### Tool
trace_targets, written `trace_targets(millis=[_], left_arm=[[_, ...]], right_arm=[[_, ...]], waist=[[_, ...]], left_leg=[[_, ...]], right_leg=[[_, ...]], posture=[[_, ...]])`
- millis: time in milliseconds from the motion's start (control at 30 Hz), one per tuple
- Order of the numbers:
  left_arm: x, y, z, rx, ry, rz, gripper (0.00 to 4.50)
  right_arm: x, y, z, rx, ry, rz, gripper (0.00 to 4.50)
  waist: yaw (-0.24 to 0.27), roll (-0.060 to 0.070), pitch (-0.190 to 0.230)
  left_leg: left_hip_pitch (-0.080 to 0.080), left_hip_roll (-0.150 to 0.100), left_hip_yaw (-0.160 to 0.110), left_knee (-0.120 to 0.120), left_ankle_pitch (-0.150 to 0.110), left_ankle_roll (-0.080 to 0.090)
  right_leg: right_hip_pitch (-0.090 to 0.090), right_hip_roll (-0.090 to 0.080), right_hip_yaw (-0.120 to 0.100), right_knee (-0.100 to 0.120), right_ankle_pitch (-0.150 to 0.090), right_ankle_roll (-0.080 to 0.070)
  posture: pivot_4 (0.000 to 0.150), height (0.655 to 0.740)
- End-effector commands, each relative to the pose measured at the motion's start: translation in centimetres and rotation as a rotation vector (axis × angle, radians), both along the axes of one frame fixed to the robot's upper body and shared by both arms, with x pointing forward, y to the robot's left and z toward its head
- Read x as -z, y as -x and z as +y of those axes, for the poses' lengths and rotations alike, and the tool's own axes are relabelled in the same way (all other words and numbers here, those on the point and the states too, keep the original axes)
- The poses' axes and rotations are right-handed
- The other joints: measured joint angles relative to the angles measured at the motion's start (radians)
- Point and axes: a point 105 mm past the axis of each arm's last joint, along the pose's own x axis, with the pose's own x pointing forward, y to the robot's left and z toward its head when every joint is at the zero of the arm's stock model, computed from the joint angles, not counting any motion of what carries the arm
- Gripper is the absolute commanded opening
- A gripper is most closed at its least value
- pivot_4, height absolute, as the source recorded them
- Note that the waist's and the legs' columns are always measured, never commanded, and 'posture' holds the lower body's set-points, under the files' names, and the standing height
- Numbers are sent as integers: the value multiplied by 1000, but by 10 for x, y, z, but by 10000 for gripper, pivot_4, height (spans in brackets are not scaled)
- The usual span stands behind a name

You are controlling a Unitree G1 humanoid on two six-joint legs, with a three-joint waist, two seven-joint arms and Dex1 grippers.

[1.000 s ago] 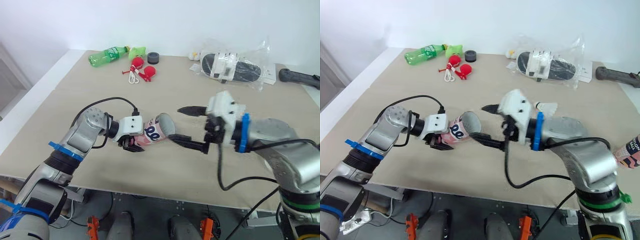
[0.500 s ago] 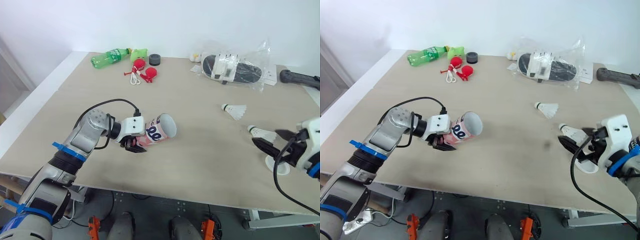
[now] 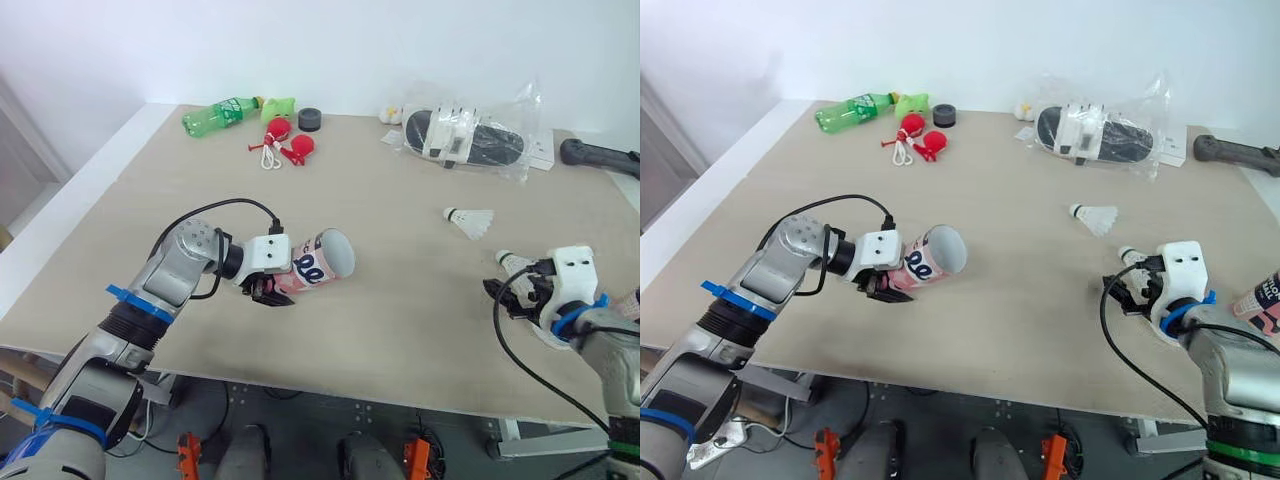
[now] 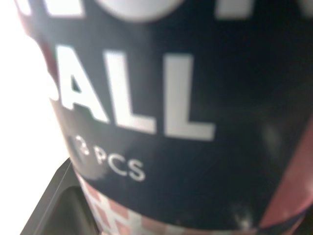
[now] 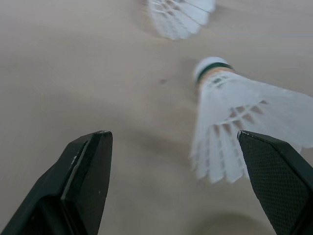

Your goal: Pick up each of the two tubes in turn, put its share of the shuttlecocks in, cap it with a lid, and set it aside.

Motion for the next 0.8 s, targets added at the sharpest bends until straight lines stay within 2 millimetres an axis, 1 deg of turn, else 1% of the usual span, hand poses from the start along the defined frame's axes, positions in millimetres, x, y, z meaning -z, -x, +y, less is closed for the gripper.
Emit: trace_targets(millis=[33,100,167,200,233,267,300,333,367,433,467,567,633,700,733,767,800], left_arm=[[3,5,-2,12,-4,7,30735],[3,5,-2,10,-4,6,30735],[2,5,-1,5,-4,3,30735],[2,5,-1,3,-3,2,30735],[2,5,0,1,-3,1,30735],[2,5,0,0,-4,1,30735],[2,5,0,-1,-4,1,30735],[2,6,0,-1,-4,2,30735],[2,6,1,-2,-4,2,30735],[2,5,1,-3,-4,3,30735],[2,5,1,-4,-4,3,30735],[2,4,0,-4,-4,1,30735],[2,4,-1,-2,-4,1,30735],[2,3,-1,-1,-3,0,30735],[2,3,-1,0,-3,1,30735],[2,3,-2,1,-4,2,30735],[2,3,-2,3,-4,3,30735]], right_arm=[[-4,-21,4,2,14,-40,43898],[1,-29,1,26,22,-38,43898],[3,-32,0,39,28,-39,40138],[4,-33,0,37,28,-40,35790],[4,-33,0,34,27,-41,29966],[4,-34,1,32,26,-42,27037],[5,-33,2,29,25,-44,22888],[5,-33,2,28,24,-45,16928],[5,-33,3,26,24,-46,12734],[5,-33,3,24,24,-50,2599],[4,-32,3,23,25,-53,1235],[-1,-30,3,16,26,-64,1235],[-10,-27,5,-21,40,-84,1235],[-23,-23,9,-69,56,-111,1235],[-39,-18,23,-178,69,-166,1235],[-55,-8,43,-324,70,-202,1235],[-66,3,62,-464,89,-224,1235]], waist=[[-4,0,0],[-5,0,0],[-7,0,0],[-7,0,0],[-6,0,0],[-6,0,0],[-7,0,0],[-7,0,0],[-7,0,0],[-8,0,0],[-8,0,0],[-8,0,0],[-8,0,0],[-8,0,0],[-8,0,0],[-7,1,0],[-6,3,1]], left_leg=[[0,0,0,0,0,0],[0,0,0,0,0,0],[0,0,0,0,0,0],[0,0,0,0,0,0],[0,0,0,0,0,0],[0,0,0,0,0,0],[0,0,0,0,0,0],[0,0,0,0,0,0],[0,0,0,0,0,0],[0,0,0,0,0,0],[0,0,0,0,0,0],[0,0,0,0,0,0],[0,0,0,0,0,0],[0,0,0,0,0,0],[0,0,0,0,0,0],[0,0,0,0,0,0],[0,0,0,0,0,0]], right_leg=[[0,0,0,0,0,0],[0,0,0,0,0,0],[0,0,0,0,0,0],[0,0,0,0,0,0],[0,0,0,0,0,0],[0,0,0,0,0,0],[0,0,0,0,0,0],[0,0,0,0,0,0],[0,0,0,0,0,0],[0,0,0,0,0,0],[0,0,0,0,0,0],[0,0,0,0,0,0],[0,0,0,0,0,0],[0,0,0,0,0,0],[0,0,0,0,0,0],[0,0,0,0,0,0],[0,0,0,0,0,1]], posture=[[1500,7400],[1500,7400],[1500,7400],[1500,7400],[1500,7400],[1500,7400],[1500,7400],[1500,7400],[1500,7400],[1500,7400],[1500,7400],[1500,7400],[1500,7400],[1500,7400],[1500,7400],[1500,7400],[1500,7400]])
